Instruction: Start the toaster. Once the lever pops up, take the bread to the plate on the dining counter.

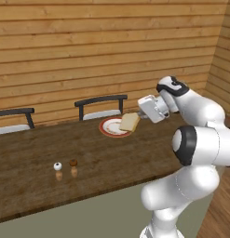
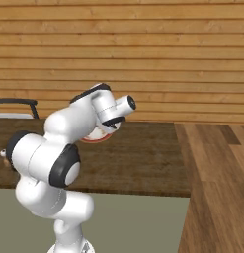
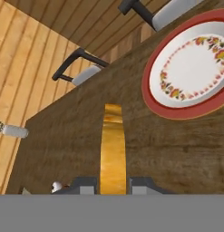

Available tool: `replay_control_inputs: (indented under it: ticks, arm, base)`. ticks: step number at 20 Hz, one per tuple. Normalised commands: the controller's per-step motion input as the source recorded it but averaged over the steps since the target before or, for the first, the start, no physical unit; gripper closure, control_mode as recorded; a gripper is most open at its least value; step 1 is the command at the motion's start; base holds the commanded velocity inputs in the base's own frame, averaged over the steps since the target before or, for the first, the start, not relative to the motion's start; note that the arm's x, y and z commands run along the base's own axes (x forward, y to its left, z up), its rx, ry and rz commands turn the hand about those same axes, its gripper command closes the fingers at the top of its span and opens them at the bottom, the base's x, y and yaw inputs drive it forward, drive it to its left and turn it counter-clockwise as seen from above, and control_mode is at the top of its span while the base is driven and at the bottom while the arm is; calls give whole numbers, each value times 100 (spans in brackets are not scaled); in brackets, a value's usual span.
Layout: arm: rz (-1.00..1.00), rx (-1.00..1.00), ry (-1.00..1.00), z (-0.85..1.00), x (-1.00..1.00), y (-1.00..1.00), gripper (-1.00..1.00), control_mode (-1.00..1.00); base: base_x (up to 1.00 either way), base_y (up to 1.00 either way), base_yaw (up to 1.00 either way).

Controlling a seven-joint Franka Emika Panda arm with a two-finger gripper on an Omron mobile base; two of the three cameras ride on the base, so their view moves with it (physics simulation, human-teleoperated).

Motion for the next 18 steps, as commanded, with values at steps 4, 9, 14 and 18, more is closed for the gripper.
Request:
replay_control_inputs:
  ticks: [4,9,14,18]
  arm:
    - [0,0,-1,-18,38,0,100,-100]
    - [0,0,0,-23,39,0,100,-100]
    - [0,0,-1,-18,39,0,100,-100]
    - [0,0,-4,-22,28,0,100,-100]
  base:
    - [0,0,0]
    - [0,0,0]
    - [0,0,0]
    - [0,0,0]
